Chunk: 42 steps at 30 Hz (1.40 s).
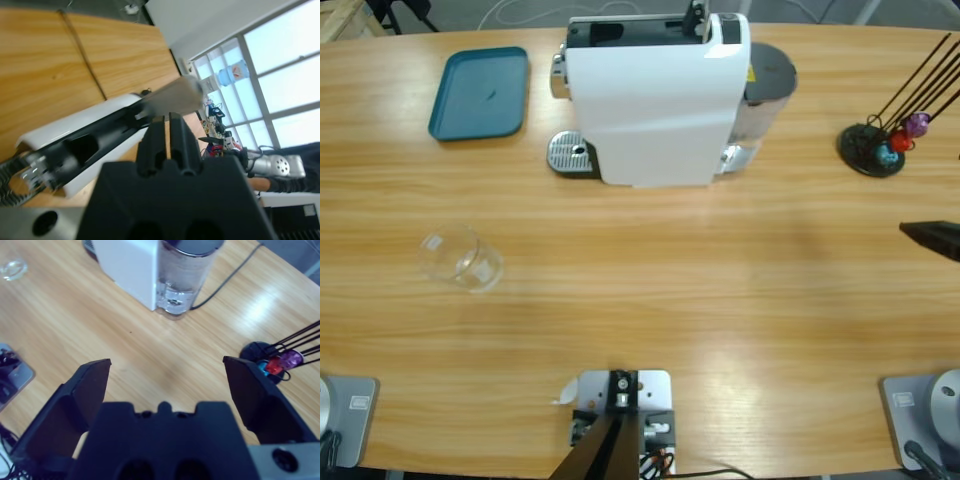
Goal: Pour coffee
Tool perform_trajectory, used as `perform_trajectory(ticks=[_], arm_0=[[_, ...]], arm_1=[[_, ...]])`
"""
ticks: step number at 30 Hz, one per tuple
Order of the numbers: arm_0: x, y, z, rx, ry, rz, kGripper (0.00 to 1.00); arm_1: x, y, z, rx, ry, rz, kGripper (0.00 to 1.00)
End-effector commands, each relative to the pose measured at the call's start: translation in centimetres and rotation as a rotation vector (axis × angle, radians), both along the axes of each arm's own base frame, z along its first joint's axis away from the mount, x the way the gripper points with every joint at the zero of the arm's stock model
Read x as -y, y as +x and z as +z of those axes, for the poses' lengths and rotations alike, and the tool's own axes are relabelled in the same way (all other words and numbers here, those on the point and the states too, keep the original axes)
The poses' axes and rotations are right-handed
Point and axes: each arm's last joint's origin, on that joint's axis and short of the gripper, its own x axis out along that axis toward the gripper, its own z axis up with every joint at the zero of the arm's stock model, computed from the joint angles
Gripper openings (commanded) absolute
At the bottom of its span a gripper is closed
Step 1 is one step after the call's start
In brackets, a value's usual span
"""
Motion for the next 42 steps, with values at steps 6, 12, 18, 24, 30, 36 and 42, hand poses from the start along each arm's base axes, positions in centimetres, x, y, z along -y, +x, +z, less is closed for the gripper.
perform_trajectory(ticks=[6, 12, 18, 24, 30, 36, 42], arm_0=[[-1.0, -9.1, -4.8, 0.677, 0.800, -0.021, 1.000], [-7.9, -14.0, -7.0, 0.653, 0.834, 0.041, 1.000], [-13.4, -17.9, -9.4, 0.650, 0.831, 0.108, 1.000], [-14.2, -18.6, -13.0, 0.577, 0.873, 0.087, 1.000], [-14.2, -18.5, -14.7, 0.503, 0.878, 0.112, 1.000], [-14.1, -18.0, -14.3, 0.511, 0.853, 0.152, 1.000], [-13.4, -17.4, -14.2, 0.518, 0.837, 0.155, 1.000]], arm_1=[[1.6, 5.2, -0.4, -0.005, -0.148, -0.554, 0.987], [2.0, 7.7, -5.1, 0.053, -0.082, -0.730, 0.882], [2.6, 8.3, -9.0, 0.060, -0.029, -0.790, 0.838], [2.5, 8.7, -10.7, 0.036, 0.011, -0.791, 0.724], [3.2, 10.7, -12.7, 0.007, 0.044, -0.838, 0.724], [4.1, 12.0, -13.0, 0.019, 0.096, -0.835, 0.673], [4.5, 12.2, -13.0, 0.029, 0.111, -0.812, 0.347]])
